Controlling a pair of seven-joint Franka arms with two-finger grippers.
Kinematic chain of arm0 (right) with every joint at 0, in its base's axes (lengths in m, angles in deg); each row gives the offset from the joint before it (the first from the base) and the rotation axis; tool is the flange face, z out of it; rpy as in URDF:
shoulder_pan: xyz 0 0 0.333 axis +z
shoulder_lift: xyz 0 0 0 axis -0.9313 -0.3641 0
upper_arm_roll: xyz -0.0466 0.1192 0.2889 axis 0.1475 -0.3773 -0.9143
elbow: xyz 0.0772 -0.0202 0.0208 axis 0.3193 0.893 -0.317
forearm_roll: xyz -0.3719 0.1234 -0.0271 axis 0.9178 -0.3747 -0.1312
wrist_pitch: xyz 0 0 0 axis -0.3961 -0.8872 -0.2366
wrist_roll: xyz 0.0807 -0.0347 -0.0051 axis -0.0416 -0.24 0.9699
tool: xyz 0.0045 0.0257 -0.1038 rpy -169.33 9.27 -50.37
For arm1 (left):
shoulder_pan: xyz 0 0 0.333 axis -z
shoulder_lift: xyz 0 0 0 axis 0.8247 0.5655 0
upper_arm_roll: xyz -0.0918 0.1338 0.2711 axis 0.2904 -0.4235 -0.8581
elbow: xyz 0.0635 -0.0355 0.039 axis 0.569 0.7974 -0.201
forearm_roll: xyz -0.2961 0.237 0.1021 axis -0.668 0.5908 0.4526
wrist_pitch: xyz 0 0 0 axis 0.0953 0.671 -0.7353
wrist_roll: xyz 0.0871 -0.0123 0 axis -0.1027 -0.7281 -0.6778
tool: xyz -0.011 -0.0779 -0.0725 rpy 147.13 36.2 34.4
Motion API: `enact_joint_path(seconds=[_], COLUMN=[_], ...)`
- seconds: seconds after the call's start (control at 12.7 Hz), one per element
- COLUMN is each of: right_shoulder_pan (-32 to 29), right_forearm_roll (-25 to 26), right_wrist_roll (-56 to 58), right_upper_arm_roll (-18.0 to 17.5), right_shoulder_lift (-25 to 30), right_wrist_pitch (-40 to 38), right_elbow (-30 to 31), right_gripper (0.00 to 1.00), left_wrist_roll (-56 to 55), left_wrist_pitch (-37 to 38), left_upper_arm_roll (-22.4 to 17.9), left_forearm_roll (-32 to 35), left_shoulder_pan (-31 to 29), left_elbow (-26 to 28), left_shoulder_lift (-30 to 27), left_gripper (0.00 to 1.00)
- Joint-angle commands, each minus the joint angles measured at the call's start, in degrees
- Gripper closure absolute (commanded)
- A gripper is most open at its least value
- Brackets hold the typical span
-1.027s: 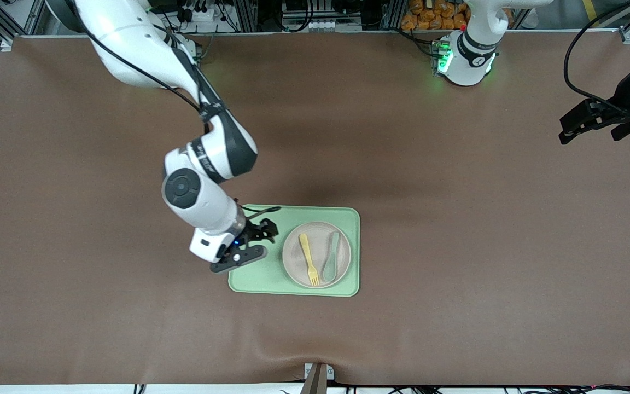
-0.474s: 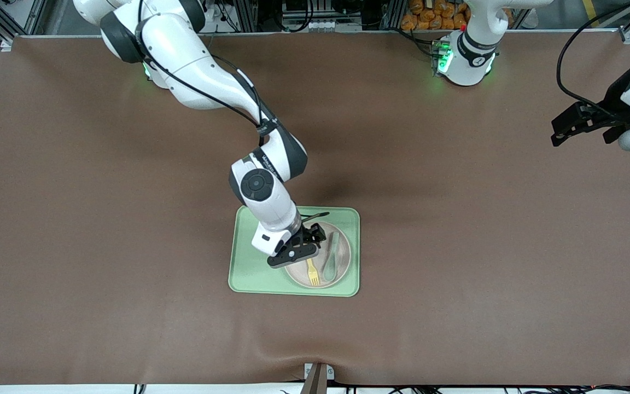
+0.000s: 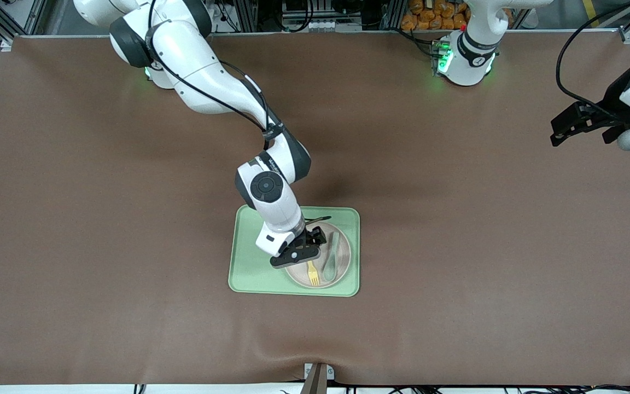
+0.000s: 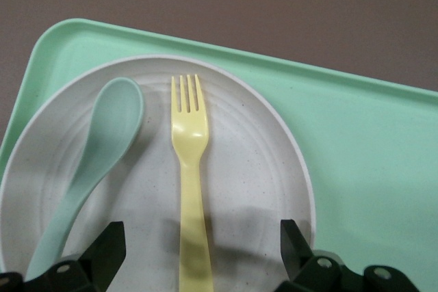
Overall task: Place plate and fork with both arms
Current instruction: 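Lower the right gripper and grasp the yellow fork handle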
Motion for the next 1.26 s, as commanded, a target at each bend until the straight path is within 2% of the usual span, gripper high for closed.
enact_joint_path(seconds=[0.0,0.47,0.55,0.71,0.95,1.03,1.11,1.19], right_shoulder_pan=[1.36,1.89,1.89,1.98,2.51,2.86,2.95,3.04], right_forearm_roll=[1.00,1.17,1.52,3.71,5.39,6.87,8.19,8.47], right_wrist_roll=[-6.13,-6.68,-6.68,-6.68,-6.68,-6.76,-6.76,-6.68], right_upper_arm_roll=[1.07,1.16,1.33,1.33,1.33,1.33,1.24,1.24], right_shoulder_lift=[-1.84,-3.25,-3.25,-3.42,-4.21,-4.39,-4.56,-4.56], right_wrist_pitch=[-0.70,-0.35,-0.35,-0.35,-0.35,-0.35,-0.35,-0.44], right_elbow=[-2.59,-3.39,-3.30,-3.30,-3.30,-3.30,-3.21,-3.04], right_gripper=[0.00,0.00,0.02,0.16,0.22,0.28,0.46,0.82], left_wrist_roll=[-0.30,-0.30,-0.30,-0.30,-0.30,-0.30,-0.30,-0.30], left_wrist_pitch=[0.17,0.17,0.17,0.17,0.26,0.26,0.26,0.26], left_upper_arm_roll=[0.20,0.20,0.20,0.29,0.29,0.29,0.29,0.29], left_forearm_roll=[0.17,0.08,0.08,0.08,0.08,0.08,0.08,0.08], left_shoulder_pan=[-0.02,0.07,-0.02,-0.02,0.07,0.07,0.07,0.07], left_elbow=[-0.06,0.38,0.47,0.73,0.82,0.82,0.82,0.82], left_shoulder_lift=[-0.14,-0.14,-0.14,-0.23,-0.23,-0.23,-0.23,-0.23], left_gripper=[0.00,0.00,0.00,0.00,0.00,0.00,0.00,0.00])
